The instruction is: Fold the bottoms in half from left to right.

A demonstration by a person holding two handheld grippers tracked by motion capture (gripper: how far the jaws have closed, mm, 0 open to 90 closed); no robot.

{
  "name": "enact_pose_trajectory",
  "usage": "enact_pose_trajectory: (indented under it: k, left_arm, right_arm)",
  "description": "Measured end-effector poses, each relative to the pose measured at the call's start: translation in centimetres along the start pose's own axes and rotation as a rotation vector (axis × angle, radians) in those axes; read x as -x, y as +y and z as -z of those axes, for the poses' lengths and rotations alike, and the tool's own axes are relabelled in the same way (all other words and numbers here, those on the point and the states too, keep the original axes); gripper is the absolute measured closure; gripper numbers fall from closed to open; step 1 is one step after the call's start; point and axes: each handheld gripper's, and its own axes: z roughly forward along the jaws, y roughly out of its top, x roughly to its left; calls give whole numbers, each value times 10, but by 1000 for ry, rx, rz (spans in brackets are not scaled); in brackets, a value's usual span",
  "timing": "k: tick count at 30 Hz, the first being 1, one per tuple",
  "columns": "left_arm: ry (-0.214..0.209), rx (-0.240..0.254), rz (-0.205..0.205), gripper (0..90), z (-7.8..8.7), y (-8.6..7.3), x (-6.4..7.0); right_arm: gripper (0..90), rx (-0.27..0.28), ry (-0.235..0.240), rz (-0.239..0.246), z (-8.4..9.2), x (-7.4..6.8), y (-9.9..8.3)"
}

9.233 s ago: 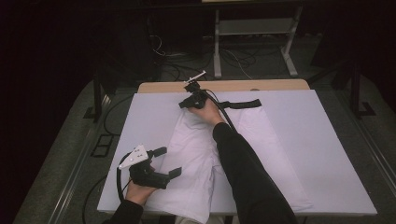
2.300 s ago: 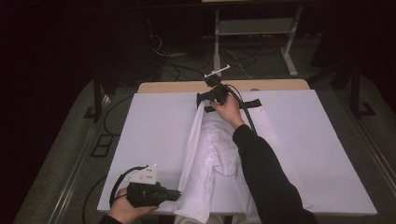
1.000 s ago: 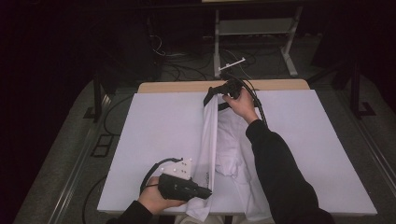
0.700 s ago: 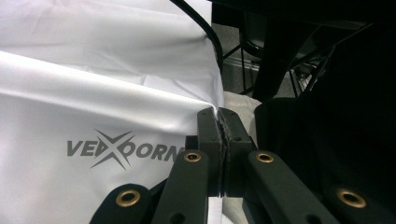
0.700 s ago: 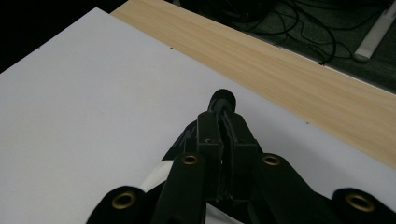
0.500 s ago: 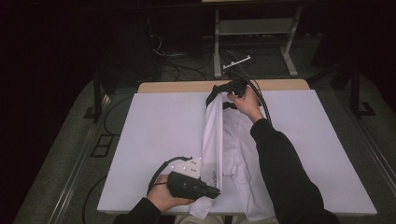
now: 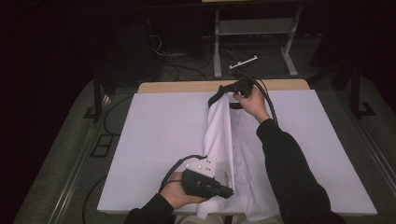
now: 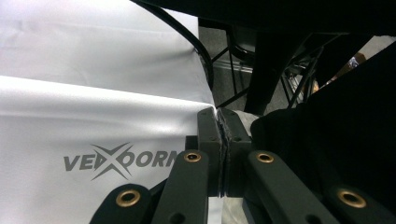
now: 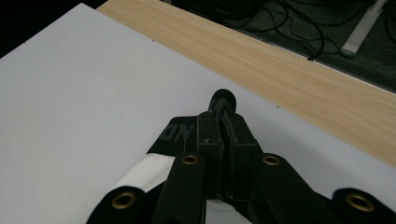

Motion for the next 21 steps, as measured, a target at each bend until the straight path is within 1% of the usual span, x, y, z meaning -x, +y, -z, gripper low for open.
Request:
enact_pose_trajectory:
  k: [6,13,15,17,21]
  left_arm:
    - [-10,10,-6,879,-7,4,-2]
    - [-28,15,-25,879,-20,14,-5]
    - [-36,15,-29,879,-24,17,-7]
    - [-41,12,-37,879,-28,19,-9]
    - [-52,20,-40,879,-35,24,-12]
  right_arm:
    - [847,3,-10,-3,9,8,-3]
    - [847,3,-20,-5,14,13,-3]
    - [847,1,-24,1,15,14,-4]
    - [847,0,-26,-4,16,15,-4]
    - [847,2,-32,-3,18,18,-4]
